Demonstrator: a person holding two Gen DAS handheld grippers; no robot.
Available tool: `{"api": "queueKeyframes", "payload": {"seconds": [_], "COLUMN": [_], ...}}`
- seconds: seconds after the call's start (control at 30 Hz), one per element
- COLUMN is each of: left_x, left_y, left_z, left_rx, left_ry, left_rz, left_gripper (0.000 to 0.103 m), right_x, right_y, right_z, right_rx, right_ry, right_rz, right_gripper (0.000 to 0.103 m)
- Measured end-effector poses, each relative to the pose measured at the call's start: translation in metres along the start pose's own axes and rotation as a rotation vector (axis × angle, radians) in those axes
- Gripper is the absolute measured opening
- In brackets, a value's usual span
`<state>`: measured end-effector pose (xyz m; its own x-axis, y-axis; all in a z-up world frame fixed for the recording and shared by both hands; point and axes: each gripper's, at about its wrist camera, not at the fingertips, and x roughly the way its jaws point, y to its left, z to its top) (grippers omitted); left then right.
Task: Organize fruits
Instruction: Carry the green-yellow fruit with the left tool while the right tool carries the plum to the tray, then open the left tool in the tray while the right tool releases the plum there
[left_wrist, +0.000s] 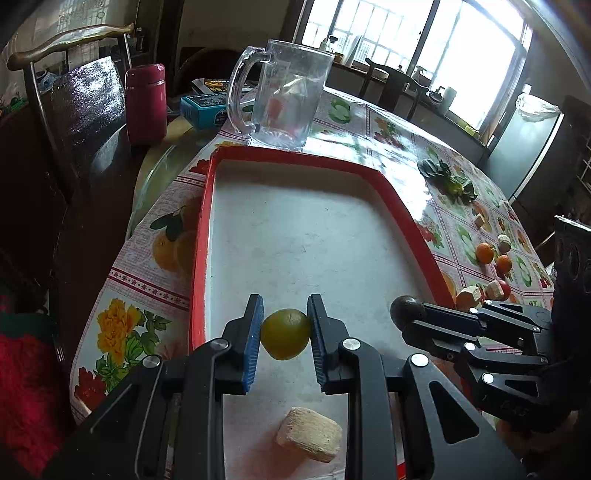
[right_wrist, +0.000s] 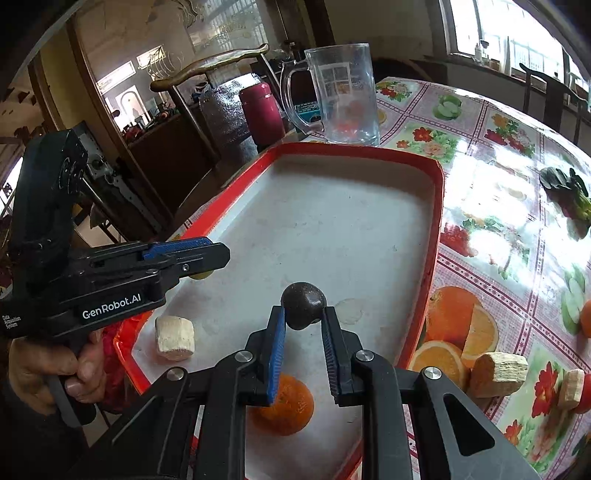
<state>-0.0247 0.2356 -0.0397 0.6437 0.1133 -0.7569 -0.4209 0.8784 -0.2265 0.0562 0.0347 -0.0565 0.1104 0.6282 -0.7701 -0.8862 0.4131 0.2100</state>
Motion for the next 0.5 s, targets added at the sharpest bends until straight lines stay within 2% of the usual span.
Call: {"api": "queueKeyframes", "payload": {"seconds": [0.2, 0.23, 0.3, 0.33, 0.5], "left_x": [0.008, 0.008, 0.005, 0.002, -0.013], "left_y": [-0.004, -0.004, -0.002, -0.002, -0.002], "left_z": [-0.005, -0.006, -0.008, -0.009, -0.007], "left_rx": [0.022, 0.023, 0.013, 0.010, 0.008], "left_ry": [0.039, 0.040, 0.037, 0.028, -0.002], "left_rz": [0.045, 0.049, 0.053, 0.054, 0.062], "left_gripper": [0.024, 0.026, 0.041, 0.047, 0.048], "right_x": [0.002, 0.000, -0.006, -0.009, -0.032], "right_y": [0.002, 0.003, 0.005, 0.006, 0.006], "right_z": [-0.001, -0.002, -0.004, -0.005, -0.011], "right_rx": [-0.015, -0.018, -0.026, -0.033, -0.028], "right_ry": [0.022, 0.018, 0.008, 0.003, -0.039], "right_rz": [-0.005, -0.004, -0.013, -0.015, -0.014], "right_gripper": [0.030, 0.031, 0.039, 0.039, 0.039]}}
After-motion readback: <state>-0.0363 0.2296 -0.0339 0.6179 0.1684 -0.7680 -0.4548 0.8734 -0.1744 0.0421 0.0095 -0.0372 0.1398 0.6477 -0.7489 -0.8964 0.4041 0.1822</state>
